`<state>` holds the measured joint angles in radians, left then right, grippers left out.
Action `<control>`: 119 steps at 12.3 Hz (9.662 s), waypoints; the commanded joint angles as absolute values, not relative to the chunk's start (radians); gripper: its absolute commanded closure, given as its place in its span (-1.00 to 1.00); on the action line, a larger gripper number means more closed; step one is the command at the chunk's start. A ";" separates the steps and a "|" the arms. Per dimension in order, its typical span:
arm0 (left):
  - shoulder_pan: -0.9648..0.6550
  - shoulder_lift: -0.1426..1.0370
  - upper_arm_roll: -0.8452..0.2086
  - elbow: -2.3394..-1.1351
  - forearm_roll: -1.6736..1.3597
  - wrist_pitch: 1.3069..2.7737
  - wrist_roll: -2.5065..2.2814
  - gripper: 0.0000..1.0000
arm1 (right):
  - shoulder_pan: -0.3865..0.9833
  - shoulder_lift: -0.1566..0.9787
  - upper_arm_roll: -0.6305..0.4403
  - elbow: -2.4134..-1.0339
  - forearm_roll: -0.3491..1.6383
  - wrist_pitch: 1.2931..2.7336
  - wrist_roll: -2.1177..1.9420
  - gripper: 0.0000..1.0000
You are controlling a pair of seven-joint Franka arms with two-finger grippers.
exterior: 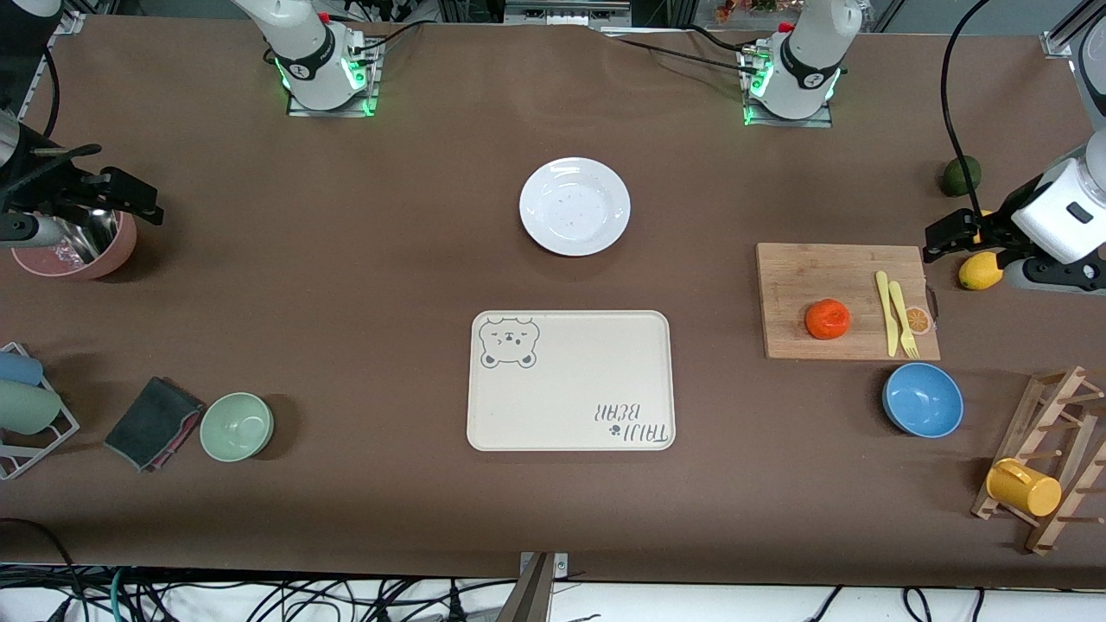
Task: Place orange and plate with both arms
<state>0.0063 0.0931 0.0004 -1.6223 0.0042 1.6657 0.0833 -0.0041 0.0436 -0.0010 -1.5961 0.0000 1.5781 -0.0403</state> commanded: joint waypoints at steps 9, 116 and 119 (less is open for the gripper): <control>0.002 0.081 0.005 -1.638 -0.017 1.678 0.104 -1.00 | -0.018 0.026 0.008 -1.612 0.014 1.575 -0.041 -1.00; 0.394 0.418 -0.405 -1.417 0.153 1.502 -0.114 -1.00 | 0.077 0.394 0.251 -1.985 0.885 1.836 -0.386 -1.00; 0.307 0.274 -0.241 -1.477 0.097 1.508 0.011 -1.00 | 0.077 0.497 0.314 -2.017 1.043 1.975 -0.556 -1.00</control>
<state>0.3628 0.3839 -0.3301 -1.4040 0.1180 1.5085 -0.0518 0.0849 0.4566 0.2791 -2.0095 0.9633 1.9248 -0.4779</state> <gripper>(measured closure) 0.000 0.000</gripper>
